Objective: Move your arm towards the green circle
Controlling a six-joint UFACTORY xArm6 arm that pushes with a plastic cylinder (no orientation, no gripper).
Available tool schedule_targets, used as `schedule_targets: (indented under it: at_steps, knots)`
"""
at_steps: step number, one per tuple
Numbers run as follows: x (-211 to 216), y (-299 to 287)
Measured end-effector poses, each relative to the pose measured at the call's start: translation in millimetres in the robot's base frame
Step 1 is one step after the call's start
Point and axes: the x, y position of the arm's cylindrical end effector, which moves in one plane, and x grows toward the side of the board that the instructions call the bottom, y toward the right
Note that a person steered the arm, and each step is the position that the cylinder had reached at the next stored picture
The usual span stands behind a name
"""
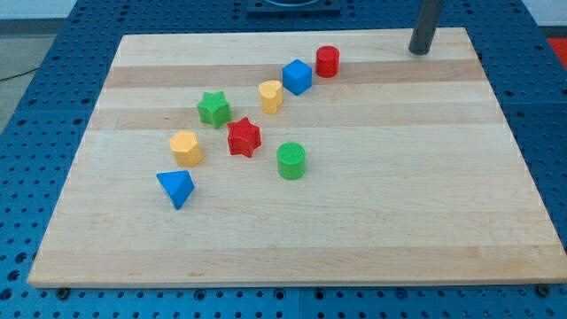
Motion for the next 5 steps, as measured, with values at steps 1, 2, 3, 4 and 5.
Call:
schedule_targets:
  at_steps: [1, 2, 3, 4, 5]
  knots:
    - [11, -7]
    - [61, -19]
    - [107, -31]
    - [122, -51]
    - [122, -84]
